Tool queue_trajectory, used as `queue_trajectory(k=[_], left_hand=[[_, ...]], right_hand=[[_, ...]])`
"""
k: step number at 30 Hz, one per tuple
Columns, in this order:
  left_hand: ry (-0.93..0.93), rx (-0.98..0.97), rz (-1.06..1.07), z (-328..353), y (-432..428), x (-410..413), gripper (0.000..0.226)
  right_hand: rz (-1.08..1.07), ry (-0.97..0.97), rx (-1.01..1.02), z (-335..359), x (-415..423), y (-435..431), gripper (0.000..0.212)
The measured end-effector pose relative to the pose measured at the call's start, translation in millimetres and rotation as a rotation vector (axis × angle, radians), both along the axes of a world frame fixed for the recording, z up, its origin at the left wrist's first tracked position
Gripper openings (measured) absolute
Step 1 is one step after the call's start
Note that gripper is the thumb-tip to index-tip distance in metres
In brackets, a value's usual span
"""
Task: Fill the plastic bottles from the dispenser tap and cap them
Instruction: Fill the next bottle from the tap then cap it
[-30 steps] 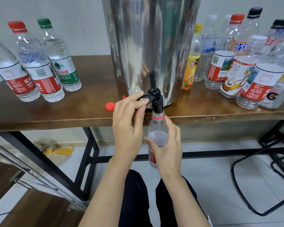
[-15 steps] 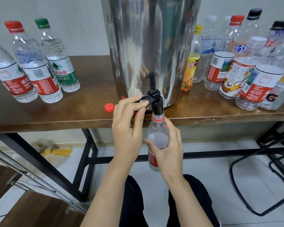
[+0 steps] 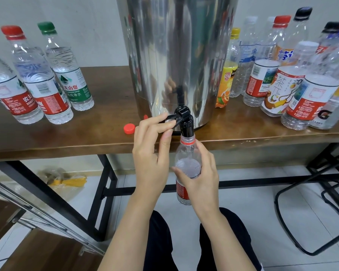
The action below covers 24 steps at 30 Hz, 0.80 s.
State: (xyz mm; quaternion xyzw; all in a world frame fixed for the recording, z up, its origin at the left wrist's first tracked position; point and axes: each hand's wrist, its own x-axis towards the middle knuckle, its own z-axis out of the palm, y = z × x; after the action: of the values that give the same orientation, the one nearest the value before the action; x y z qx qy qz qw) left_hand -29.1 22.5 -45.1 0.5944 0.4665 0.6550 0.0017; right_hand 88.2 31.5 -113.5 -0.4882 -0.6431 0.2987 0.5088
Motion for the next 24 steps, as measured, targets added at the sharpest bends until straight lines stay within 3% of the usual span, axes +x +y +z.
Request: queue_trajectory(k=[24], left_hand=[[-0.016, -0.015, -0.023, -0.5, -0.4, -1.3, 0.021]], right_hand=[[0.020, 0.023, -0.022, 3.8, 3.1, -1.3, 0.084]])
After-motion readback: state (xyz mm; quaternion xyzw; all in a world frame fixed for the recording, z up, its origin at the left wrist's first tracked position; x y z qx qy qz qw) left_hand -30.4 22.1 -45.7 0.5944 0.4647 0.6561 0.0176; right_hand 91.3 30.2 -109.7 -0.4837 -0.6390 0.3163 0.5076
